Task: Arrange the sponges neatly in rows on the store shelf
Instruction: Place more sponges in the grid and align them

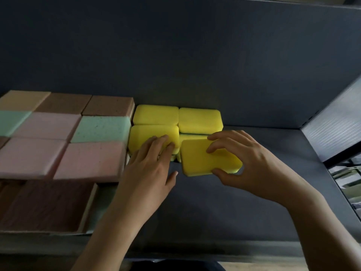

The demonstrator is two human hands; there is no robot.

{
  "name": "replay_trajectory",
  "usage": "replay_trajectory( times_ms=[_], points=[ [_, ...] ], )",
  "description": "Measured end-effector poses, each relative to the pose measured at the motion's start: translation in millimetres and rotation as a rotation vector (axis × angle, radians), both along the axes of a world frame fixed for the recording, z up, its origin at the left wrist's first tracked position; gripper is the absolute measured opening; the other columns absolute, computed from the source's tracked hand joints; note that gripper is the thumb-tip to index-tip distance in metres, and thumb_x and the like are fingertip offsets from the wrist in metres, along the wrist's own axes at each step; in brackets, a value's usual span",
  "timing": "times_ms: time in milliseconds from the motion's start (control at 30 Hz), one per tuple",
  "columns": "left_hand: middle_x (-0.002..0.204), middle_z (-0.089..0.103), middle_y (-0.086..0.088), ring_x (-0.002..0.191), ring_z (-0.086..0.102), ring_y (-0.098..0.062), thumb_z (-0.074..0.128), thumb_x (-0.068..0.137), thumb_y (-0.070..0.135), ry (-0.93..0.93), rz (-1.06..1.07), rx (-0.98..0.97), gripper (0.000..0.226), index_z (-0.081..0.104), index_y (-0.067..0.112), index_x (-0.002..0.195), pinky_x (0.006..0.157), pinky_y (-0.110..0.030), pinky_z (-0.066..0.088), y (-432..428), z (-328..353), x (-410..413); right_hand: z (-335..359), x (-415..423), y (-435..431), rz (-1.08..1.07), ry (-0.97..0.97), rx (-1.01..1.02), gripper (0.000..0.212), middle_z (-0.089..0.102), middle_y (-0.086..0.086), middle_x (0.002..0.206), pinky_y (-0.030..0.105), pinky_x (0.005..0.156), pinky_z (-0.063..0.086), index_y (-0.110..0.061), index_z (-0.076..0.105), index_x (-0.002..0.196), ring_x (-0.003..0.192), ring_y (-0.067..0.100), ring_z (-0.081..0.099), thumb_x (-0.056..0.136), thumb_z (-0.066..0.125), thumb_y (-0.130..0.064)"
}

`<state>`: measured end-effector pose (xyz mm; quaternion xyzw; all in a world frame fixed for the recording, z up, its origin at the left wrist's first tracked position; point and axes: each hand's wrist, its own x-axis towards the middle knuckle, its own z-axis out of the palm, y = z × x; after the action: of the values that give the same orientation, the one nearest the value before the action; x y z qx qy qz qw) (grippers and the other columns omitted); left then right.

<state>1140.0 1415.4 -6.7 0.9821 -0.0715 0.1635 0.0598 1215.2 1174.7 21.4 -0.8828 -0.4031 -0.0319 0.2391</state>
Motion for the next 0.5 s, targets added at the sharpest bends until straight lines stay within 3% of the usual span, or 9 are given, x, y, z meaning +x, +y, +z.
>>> replay_trajectory(
  times_ms=[267, 500],
  points=[
    [0.124, 0.059, -0.008, 0.111, 0.058, -0.031, 0.078, 0.075, 0.02, -0.002, 0.054, -0.033, 0.038, 0.066, 0.011, 0.109, 0.081, -0.043, 0.052, -3.0, 7.0, 10.0, -13.9, 17.2, 10.4, -0.132, -0.054, 0.012, 0.041, 0.053, -0.009, 0.134, 0.028, 0.094, 0.046, -0.028, 0.06, 0.119, 0.122, 0.014, 0.048, 0.082, 0.067, -0.045],
    [0.126, 0.058, -0.006, 0.114, 0.056, -0.031, 0.078, 0.075, 0.011, 0.01, 0.053, -0.043, 0.045, 0.063, 0.015, 0.118, 0.083, -0.044, 0.05, -3.3, 6.2, 20.9, -25.5, 26.0, 23.8, -0.128, -0.074, 0.014, 0.041, 0.054, -0.003, 0.135, 0.04, 0.1, 0.046, -0.023, 0.06, 0.121, 0.125, 0.021, 0.049, 0.086, 0.065, -0.043]
  ],
)
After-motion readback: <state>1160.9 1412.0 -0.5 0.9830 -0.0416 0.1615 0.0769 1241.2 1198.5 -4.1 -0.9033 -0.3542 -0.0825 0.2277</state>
